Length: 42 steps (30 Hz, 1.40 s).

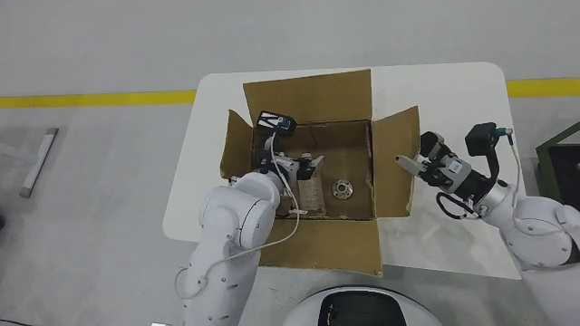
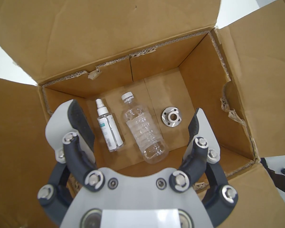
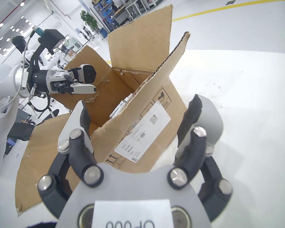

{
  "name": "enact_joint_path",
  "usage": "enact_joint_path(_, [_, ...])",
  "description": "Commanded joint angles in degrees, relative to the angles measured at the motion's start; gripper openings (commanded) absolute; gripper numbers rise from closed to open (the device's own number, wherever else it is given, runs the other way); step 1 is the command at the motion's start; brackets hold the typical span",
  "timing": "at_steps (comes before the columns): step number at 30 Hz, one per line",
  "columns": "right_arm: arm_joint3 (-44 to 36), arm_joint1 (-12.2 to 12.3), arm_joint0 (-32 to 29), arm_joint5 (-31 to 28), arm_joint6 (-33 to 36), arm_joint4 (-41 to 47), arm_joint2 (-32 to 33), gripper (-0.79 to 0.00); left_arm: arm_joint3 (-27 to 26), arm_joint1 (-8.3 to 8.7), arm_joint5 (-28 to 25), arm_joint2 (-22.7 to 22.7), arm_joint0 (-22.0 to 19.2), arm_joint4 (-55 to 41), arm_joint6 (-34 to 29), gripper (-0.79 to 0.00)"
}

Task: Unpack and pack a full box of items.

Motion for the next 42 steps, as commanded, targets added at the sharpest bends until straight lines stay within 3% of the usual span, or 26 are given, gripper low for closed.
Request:
enact_joint_path(1, [0.76,0.04,-1.01,0.04,-0.34,0.46,0.49,-0.785,0.44,0.06,0.45,0.35,0.0,1.57,-0.17,0.0])
enact_joint_path(13, [6.56,-0.32,-1.52,-3.02,-3.47,12.81,0.38,-0.785,2.85,-0.3,1.68,2.96,-2.96,1.51,-0.56,0.0])
enact_joint_path(29, [6.6,-0.23,-6.19,-2.77,-9.33,13.6,6.22,-0.785,6.55,-1.98,3.16,11.75,-7.67,-1.31,1.9,0.0])
enact_joint_path(30, [6.21,-0.19,-6.36,-3.27,-9.51,13.09,6.65,-0.505,6.55,-1.98,3.16,11.75,-7.67,-1.31,1.9,0.0])
enact_joint_path(31, [5.98,-0.17,-6.57,-3.78,-9.9,12.57,7.03,0.0,6.55,-1.98,3.16,11.75,-7.67,-1.31,1.9,0.0])
enact_joint_path(38, [3.11,-0.26,-6.97,-7.83,-16.01,7.58,9.59,0.0,6.64,-1.96,3.1,11.75,-7.5,-1.23,2.27,0.0])
enact_joint_path(42, [1.31,-0.42,-7.05,-8.31,-19.77,2.79,10.33,0.0,10.37,-1.83,2.46,13.88,-7.49,6.01,1.45,0.0])
